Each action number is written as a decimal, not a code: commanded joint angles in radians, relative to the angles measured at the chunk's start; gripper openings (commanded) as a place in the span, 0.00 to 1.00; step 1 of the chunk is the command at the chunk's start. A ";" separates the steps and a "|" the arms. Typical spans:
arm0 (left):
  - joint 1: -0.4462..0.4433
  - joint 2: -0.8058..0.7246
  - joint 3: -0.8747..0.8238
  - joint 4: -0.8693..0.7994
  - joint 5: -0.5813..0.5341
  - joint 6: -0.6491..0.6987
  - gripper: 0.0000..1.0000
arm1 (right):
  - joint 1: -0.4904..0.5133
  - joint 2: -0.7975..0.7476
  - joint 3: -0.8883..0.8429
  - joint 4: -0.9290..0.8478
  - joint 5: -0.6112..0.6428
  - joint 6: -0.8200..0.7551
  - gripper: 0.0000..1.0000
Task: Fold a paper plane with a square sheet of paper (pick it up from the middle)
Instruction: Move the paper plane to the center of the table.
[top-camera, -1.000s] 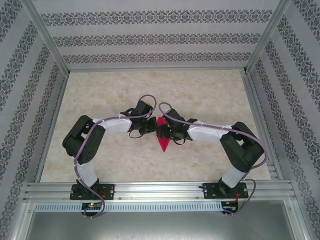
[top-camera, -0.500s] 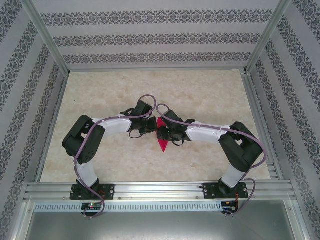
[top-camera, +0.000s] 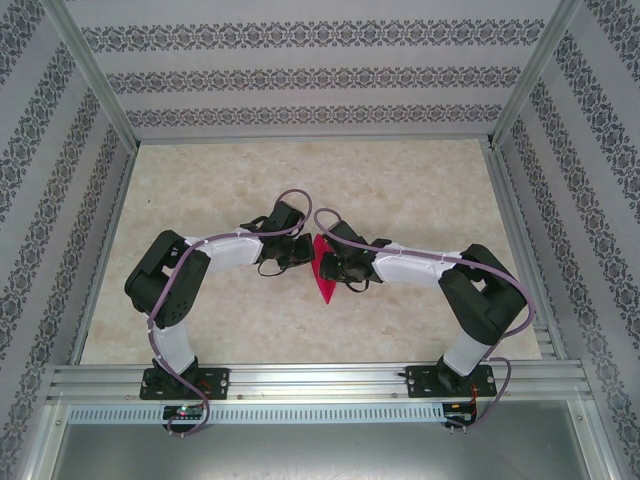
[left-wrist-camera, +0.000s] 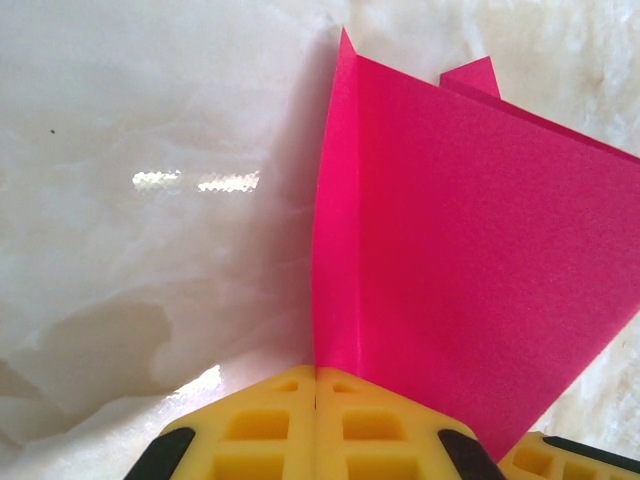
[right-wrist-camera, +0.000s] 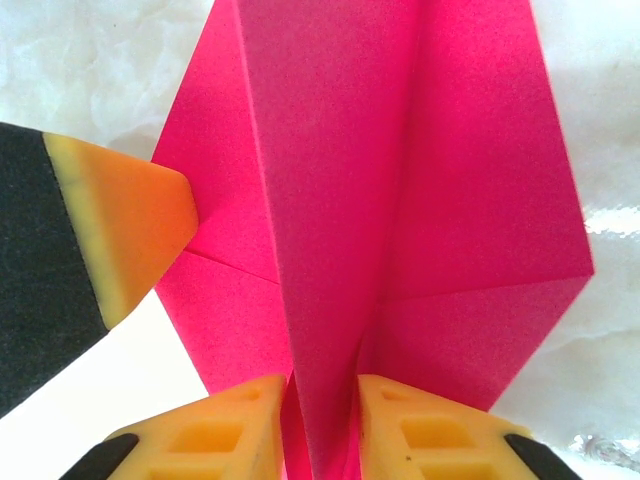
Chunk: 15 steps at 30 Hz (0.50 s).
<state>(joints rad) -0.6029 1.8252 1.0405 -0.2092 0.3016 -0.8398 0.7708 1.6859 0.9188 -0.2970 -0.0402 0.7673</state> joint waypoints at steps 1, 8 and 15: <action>0.008 -0.035 0.006 0.014 0.013 0.001 0.00 | 0.008 0.006 0.009 -0.017 0.027 0.012 0.29; 0.020 -0.051 0.021 -0.020 0.009 0.005 0.15 | 0.010 0.012 0.025 -0.052 0.049 0.003 0.24; 0.084 -0.127 0.017 -0.112 -0.045 0.031 0.44 | 0.010 0.005 0.066 -0.122 0.105 -0.025 0.13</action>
<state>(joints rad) -0.5579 1.7538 1.0405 -0.2611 0.2962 -0.8307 0.7708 1.6871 0.9390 -0.3744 0.0063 0.7631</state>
